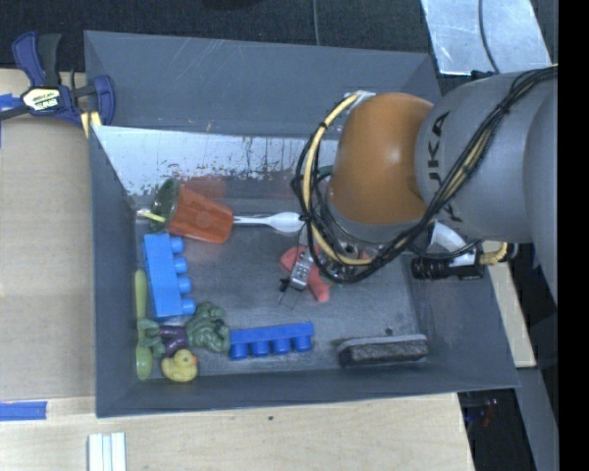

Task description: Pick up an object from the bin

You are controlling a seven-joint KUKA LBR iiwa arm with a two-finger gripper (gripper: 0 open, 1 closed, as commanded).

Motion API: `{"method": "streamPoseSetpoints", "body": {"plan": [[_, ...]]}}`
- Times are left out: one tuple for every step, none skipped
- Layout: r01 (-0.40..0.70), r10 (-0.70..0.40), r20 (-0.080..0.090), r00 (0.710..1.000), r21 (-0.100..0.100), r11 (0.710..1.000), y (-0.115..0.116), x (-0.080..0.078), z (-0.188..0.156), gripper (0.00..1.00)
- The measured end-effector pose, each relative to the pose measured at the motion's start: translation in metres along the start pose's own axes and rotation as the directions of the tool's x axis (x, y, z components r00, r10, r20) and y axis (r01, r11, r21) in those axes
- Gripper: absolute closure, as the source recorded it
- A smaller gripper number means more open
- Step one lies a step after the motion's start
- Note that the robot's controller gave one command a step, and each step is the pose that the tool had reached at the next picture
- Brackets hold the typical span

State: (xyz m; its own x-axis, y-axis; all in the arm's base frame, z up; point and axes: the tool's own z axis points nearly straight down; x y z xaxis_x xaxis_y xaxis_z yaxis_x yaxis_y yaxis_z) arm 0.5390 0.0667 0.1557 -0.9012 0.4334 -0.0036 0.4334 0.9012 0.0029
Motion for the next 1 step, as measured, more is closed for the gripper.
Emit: {"method": "streamPoseSetpoints", "body": {"plan": [[0.237,-0.237,-0.001,0.972,0.002,0.972,0.0356,0.0247,0.0367,0.00]]}}
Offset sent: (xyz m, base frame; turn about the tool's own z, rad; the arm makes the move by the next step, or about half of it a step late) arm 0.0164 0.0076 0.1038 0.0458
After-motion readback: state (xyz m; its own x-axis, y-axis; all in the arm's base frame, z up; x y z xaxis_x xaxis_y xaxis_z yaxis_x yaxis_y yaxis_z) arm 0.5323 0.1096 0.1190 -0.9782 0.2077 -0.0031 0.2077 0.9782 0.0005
